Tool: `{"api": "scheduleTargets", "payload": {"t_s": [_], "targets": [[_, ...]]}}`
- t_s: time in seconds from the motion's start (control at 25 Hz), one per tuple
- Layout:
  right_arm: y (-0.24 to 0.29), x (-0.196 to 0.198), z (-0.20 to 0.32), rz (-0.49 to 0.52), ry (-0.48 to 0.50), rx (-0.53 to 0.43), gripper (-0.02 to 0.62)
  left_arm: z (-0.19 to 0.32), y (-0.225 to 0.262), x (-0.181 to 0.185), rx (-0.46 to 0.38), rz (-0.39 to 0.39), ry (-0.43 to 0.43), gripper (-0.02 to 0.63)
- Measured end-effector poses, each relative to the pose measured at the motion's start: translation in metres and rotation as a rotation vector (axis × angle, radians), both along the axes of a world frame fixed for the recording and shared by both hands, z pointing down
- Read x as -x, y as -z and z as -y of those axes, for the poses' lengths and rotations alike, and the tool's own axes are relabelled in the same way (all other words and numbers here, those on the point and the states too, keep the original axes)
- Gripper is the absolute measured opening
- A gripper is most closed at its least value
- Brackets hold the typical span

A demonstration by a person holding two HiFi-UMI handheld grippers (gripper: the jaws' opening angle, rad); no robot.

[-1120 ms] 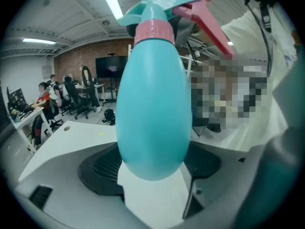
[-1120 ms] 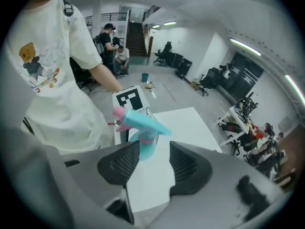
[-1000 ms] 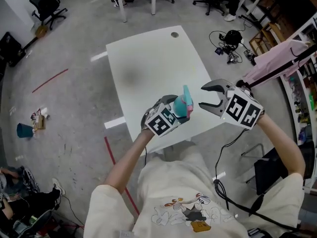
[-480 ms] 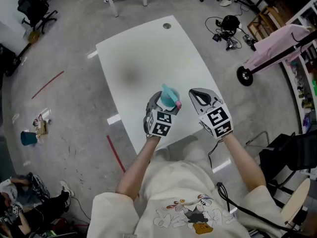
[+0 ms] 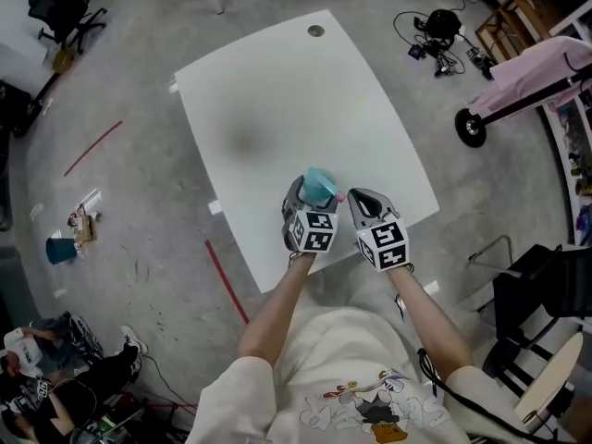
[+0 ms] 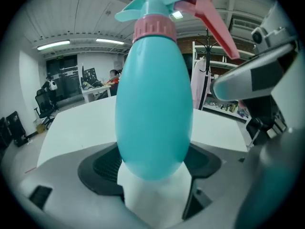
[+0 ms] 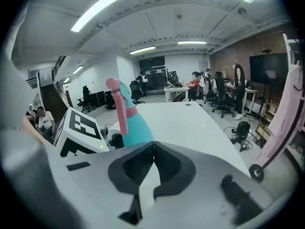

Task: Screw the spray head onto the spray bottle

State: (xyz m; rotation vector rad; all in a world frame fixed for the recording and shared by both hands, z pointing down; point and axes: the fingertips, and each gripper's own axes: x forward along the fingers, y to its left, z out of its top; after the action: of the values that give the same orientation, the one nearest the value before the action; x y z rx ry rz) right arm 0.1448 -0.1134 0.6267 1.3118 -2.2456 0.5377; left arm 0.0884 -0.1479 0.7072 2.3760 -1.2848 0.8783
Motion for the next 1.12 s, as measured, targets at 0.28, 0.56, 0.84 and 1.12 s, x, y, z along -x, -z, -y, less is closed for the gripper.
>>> {"api": "scheduleTargets", "payload": {"t_s": [0.28, 0.56, 0.84, 1.12], "targets": [[-0.037, -0.014, -0.006, -0.041, -0.047, 0.052, 0.008, -0.002, -0.031, 0.009, 0.048, -0.002, -0.006, 0.402], [-0.056, -0.014, -0.008, -0.059, -0.040, 0.083, 0.008, -0.008, -0.041, 0.008, 0.033, 0.033, -0.036, 0.402], [-0.063, -0.014, -0.009, -0.056, -0.034, 0.102, 0.008, -0.018, -0.041, 0.008, 0.051, 0.049, -0.066, 0.403], [-0.034, -0.008, -0.013, 0.007, -0.066, 0.071, 0.008, -0.049, 0.014, 0.057, 0.023, 0.011, 0.065, 0.330]]}}
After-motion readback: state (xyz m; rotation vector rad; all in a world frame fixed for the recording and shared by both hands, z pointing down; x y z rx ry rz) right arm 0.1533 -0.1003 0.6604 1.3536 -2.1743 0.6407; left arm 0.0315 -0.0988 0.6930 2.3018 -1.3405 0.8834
